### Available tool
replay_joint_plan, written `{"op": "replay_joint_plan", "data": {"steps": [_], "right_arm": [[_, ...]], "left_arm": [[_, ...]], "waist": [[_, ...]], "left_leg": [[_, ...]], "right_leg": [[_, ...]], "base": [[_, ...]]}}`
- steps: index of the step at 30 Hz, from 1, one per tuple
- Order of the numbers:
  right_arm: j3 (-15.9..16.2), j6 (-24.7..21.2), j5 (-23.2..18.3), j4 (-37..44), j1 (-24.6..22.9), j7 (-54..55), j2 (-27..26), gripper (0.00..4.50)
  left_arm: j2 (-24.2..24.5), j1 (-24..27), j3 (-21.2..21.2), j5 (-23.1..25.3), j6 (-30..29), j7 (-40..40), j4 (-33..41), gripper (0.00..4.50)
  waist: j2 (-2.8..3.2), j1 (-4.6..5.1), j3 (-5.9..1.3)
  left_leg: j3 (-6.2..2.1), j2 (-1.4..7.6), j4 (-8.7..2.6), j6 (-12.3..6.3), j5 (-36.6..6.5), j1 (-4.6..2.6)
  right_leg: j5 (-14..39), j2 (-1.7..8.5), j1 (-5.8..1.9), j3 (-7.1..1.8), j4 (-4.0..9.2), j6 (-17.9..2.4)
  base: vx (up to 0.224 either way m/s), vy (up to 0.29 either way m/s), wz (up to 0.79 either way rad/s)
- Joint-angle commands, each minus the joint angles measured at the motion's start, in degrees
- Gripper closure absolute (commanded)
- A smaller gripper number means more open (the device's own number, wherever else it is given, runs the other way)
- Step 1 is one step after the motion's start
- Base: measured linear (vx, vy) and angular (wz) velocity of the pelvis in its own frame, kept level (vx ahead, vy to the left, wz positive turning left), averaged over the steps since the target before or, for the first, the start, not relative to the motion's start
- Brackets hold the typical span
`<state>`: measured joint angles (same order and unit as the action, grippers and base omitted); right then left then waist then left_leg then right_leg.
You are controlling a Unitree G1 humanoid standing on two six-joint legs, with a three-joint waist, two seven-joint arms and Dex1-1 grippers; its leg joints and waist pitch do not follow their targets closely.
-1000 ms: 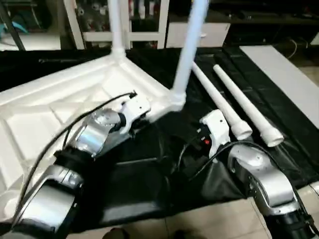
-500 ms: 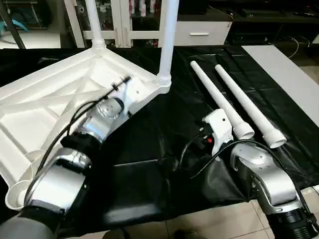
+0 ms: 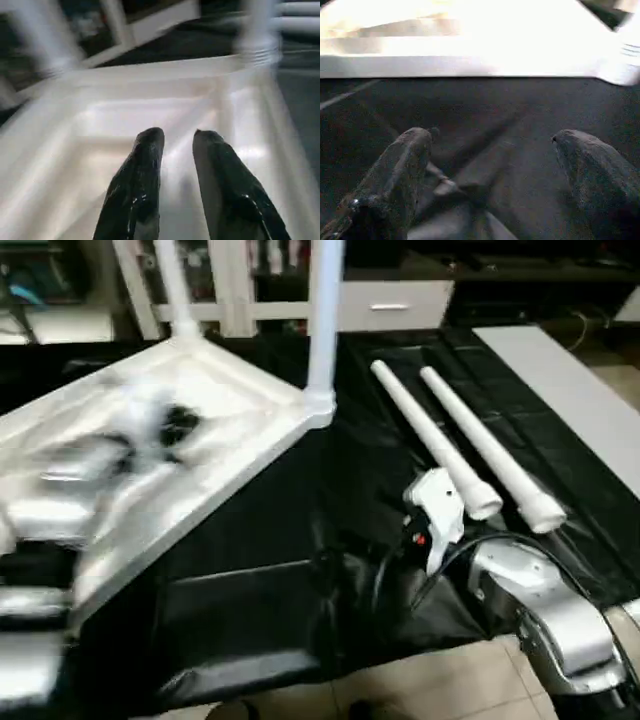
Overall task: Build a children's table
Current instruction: Rotate leg to tighten, then rotate table base
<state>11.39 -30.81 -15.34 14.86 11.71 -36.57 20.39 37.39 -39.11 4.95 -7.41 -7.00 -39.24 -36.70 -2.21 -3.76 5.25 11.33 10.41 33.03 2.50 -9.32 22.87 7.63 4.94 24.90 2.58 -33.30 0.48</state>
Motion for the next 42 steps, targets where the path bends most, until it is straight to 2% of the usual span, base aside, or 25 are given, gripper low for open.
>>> {"op": "replay_joint_plan", "data": {"steps": [1, 3, 4, 5, 7, 9, 11, 12, 13, 15, 16, 18, 23, 24, 28, 29, 30, 32, 33, 36, 37, 38, 39, 41, 42], "right_arm": [[0.5, -0.5, -0.6, 1.4, 0.2, -0.7, 0.3, 0.28], [1.6, -0.3, -0.2, 1.6, 0.3, -1.4, 0.4, 0.28], [1.8, -0.4, -0.1, 1.6, 0.3, -1.6, 0.4, 0.28], [1.8, -0.4, -0.1, 1.6, 0.3, -1.6, 0.4, 0.28], [1.9, -0.4, 0.3, 1.4, 0.6, -1.2, 0.2, 0.28], [1.9, -0.4, 0.3, 1.4, 0.6, -1.0, 0.1, 0.28], [1.9, -0.6, 0.1, 1.7, 0.3, -1.0, 0.5, 0.28], [1.9, -0.7, 0.1, 1.8, 0.2, -1.0, 0.6, 0.28], [1.9, -0.8, 0.0, 2.0, 0.0, -1.1, 0.8, 0.28], [1.8, -0.8, 0.0, 2.4, -0.6, -1.5, 1.3, 0.28], [1.8, -0.8, 0.0, 2.5, -0.6, -1.5, 1.4, 0.28], [1.7, -0.8, -0.1, 2.5, -0.8, -1.7, 1.6, 0.28], [2.3, -0.7, 0.1, 2.3, -0.6, -2.5, 2.3, 0.28], [2.3, -0.5, 0.0, 2.2, -0.7, -2.7, 2.5, 0.28], [2.2, -0.2, -0.3, 2.1, -0.9, -3.4, 3.1, 0.28], [2.0, -0.2, -0.3, 1.9, -0.8, -3.6, 3.3, 0.28], [1.9, -0.2, -0.3, 1.9, -0.8, -3.6, 3.3, 0.28], [1.8, -0.2, -0.3, 1.8, -0.7, -3.6, 3.4, 0.28], [1.8, -0.2, -0.3, 1.9, -0.7, -3.6, 3.4, 0.28], [1.8, -0.2, -0.4, 2.0, -0.7, -3.8, 3.6, 0.28], [1.8, -0.2, -0.4, 2.1, -0.9, -3.9, 3.7, 0.28], [1.8, -0.2, -0.4, 2.1, -0.9, -3.9, 3.7, 0.28], [1.8, -0.2, -0.4, 2.0, -1.0, -4.1, 3.9, 0.28], [1.8, -0.2, -0.4, 1.9, -0.9, -4.0, 3.9, 0.28], [1.8, -0.1, -0.4, 1.9, -0.9, -4.1, 3.9, 0.28]], "left_arm": [[0.2, 0.3, 0.6, -0.6, 0.7, -0.6, -1.3, 3.26], [4.9, 3.7, 5.1, -1.8, 4.2, -2.1, -5.3, 3.26], [6.5, 6.6, 7.2, -3.7, 3.8, -4.4, -4.0, 3.26], [6.5, 6.6, 7.2, -3.7, 3.8, -4.4, -4.0, 3.26], [9.5, 12.4, 10.9, -5.9, 5.8, -6.6, -3.7, 3.26], [10.2, 13.4, 12.0, -6.2, 6.5, -6.2, -4.2, 3.26], [13.0, 14.3, 14.5, -3.8, 9.5, 2.0, -10.6, 3.26], [13.8, 14.4, 14.9, -3.0, 9.9, 4.5, -12.3, 3.26], [15.0, 14.6, 15.3, -2.1, 10.3, 7.6, -14.5, 3.26], [18.3, 16.6, 15.2, 0.3, 11.0, 12.7, -18.6, 3.26], [18.6, 16.8, 15.2, 0.5, 11.0, 13.0, -18.9, 3.26], [19.6, 18.2, 15.8, 0.8, 10.6, 14.3, -19.3, 3.26], [21.2, 20.1, 14.9, 2.2, 9.1, 15.6, -21.4, 3.26], [20.6, 20.4, 14.3, 1.2, 8.0, 11.4, -21.4, 3.26], [18.9, 23.2, 11.4, -1.5, 5.0, -4.0, -17.7, 3.26], [18.3, 25.4, 9.8, -2.7, 4.1, -9.5, -13.6, 3.26], [18.2, 25.6, 9.8, -3.1, 3.2, -10.0, -12.9, 3.26], [18.2, 26.1, 9.3, -4.0, 0.7, -11.8, -11.1, 3.26], [18.2, 26.3, 9.0, -4.1, 0.3, -12.5, -10.5, 3.26], [19.0, 28.6, 7.4, -5.5, -3.3, -17.0, -4.9, 3.26], [20.2, 31.1, 6.7, -7.9, -7.7, -21.1, 1.7, 3.26], [20.2, 31.1, 6.7, -7.9, -7.7, -21.1, 1.7, 3.26], [21.3, 33.5, 5.9, -9.2, -10.0, -24.2, 7.1, 3.26], [21.7, 35.0, 5.6, -10.0, -11.6, -25.3, 11.3, 3.26], [21.7, 35.8, 5.3, -10.9, -13.0, -25.8, 14.5, 3.26]], "waist": [[1.79, -0.18, -3.89], [1.41, -0.47, -3.93], [1.55, -0.38, -3.86], [1.81, -0.47, -3.95], [2.0, -0.21, -3.97], [2.05, -0.32, -4.01], [2.23, -0.59, -3.88], [2.16, -0.72, -3.87], [1.89, -0.73, -3.92], [1.85, -0.87, -3.78], [1.8, -0.83, -3.72], [1.88, -0.93, -3.71], [1.99, -1.14, -3.51], [1.9, -1.16, -3.44], [1.93, -0.96, -2.72], [1.82, -0.91, -2.67], [1.9, -0.88, -2.75], [1.99, -1.06, -2.45], [1.93, -0.99, -2.34], [1.88, -0.81, -1.98], [1.99, -0.73, -1.78], [2.15, -0.7, -1.67], [2.2, -0.64, -1.55], [2.8, -0.56, -1.07], [3.18, -0.84, -1.06]], "left_leg": [[-1.14, 2.62, -4.33, 3.41, -23.1, -3.37], [-1.47, 2.56, -4.55, 3.92, -23.1, -2.75], [-1.67, 2.55, -4.96, 4.38, -23.5, -2.31], [-1.72, 2.75, -4.95, 5.05, -24.5, -2.91], [-1.65, 2.68, -5.1, 5.51, -26.0, -3.03], [-1.7, 2.67, -4.94, 5.51, -26.0, -3.12], [-1.63, 2.6, -5.03, 5.33, -27.3, -3.25], [-1.63, 2.44, -4.94, 5.14, -27.9, -3.1], [-1.89, 2.41, -5.1, 4.96, -27.7, -2.8], [-1.94, 2.41, -5.0, 4.93, -29.0, -3.11], [-2.2, 2.51, -5.19, 4.92, -28.9, -2.87], [-2.1, 2.73, -5.19, 5.32, -29.4, -3.47], [-2.13, 2.65, -5.32, 5.55, -30.6, -3.32], [-2.14, 2.68, -5.36, 5.61, -31.2, -3.51], [-2.84, 2.89, -5.84, 6.48, -38.3, -4.18], [-2.87, 2.78, -5.81, 6.43, -39.4, -4.32], [-3.02, 3.02, -5.84, 6.66, -39.6, -4.31], [-2.76, 2.7, -5.58, 6.3, -41.2, -5.02], [-2.89, 2.71, -5.57, 6.25, -41.5, -5.05], [-3.4, 2.61, -5.83, 6.15, -43.6, -4.81], [-3.69, 2.81, -6.05, 6.35, -44.5, -4.74], [-3.76, 2.9, -6.27, 6.5, -45.4, -4.69], [-3.76, 2.97, -6.51, 6.71, -46.4, -4.63], [-3.37, 3.29, -8.6, 7.24, -51.4, -4.09], [-2.93, 3.55, -9.76, 7.42, -52.7, -3.39]], "right_leg": [[18.0, 2.44, -1.45, -2.11, 3.55, -10.4], [18.8, 2.7, -1.85, -2.16, 3.26, -9.5], [20.0, 2.73, -2.11, -2.12, 3.16, -8.3], [20.4, 2.96, -1.59, -2.22, 3.24, -8.2], [20.5, 2.71, -1.3, -2.27, 3.29, -8.3], [20.0, 2.89, -1.12, -2.3, 3.29, -8.5], [20.6, 2.66, -1.06, -2.35, 3.4, -7.9], [20.6, 2.39, -1.02, -2.27, 3.38, -7.3], [21.6, 2.72, -1.52, -2.32, 3.35, -6.2], [23.4, 2.55, -1.0, -2.32, 3.63, -4.8], [24.8, 2.83, -1.29, -2.36, 3.61, -4.2], [24.9, 2.77, -0.66, -2.47, 3.83, -4.9], [24.5, 2.81, -0.7, -2.55, 3.73, -6.0], [25.6, 2.94, -0.59, -2.57, 3.98, -5.9], [33.8, 3.35, -0.38, -2.42, 5.03, -5.0], [34.7, 3.28, -0.29, -2.3, 5.23, -4.8], [34.3, 3.59, -0.43, -2.43, 5.05, -5.1], [37.2, 3.35, 0.3, -2.35, 5.73, -4.7], [37.7, 3.43, 0.22, -2.32, 5.83, -4.7], [41.2, 3.26, -0.37, -1.54, 6.19, -3.5], [41.8, 3.56, -0.6, -1.47, 6.11, -3.6], [41.5, 3.45, -0.74, -1.29, 6.05, -3.7], [40.7, 3.24, -0.81, -1.08, 5.9, -3.9], [36.6, 1.5, -1.86, 0.83, 4.84, -4.3], [33.7, 0.85, -2.7, 1.36, 3.27, -4.8]], "base": [[0.0, 0.0, 0.0], [0.0, 0.0, 0.0], [0.0, 0.0, 0.0], [0.0, 0.0, 0.0], [0.0, 0.0, 0.0], [0.0, 0.0, 0.0], [0.0, 0.0, 0.0], [0.0, 0.0, 0.0], [0.0, 0.0, 0.0], [0.0, 0.0, 0.0], [0.0, 0.0, 0.0], [0.0, 0.0, 0.0], [0.0, 0.0, 0.0], [0.0, 0.0, 0.0], [0.0, 0.0, 0.0], [0.0, 0.0, 0.0], [0.0, 0.0, 0.0], [0.0, 0.0, 0.0], [0.0, 0.0, 0.0], [0.0, 0.0, 0.0], [0.0, 0.0, 0.0], [0.0, 0.0, 0.0], [0.0, 0.0, 0.0], [0.0, 0.0, 0.0], [-0.103, 0.011, 0.01]]}}
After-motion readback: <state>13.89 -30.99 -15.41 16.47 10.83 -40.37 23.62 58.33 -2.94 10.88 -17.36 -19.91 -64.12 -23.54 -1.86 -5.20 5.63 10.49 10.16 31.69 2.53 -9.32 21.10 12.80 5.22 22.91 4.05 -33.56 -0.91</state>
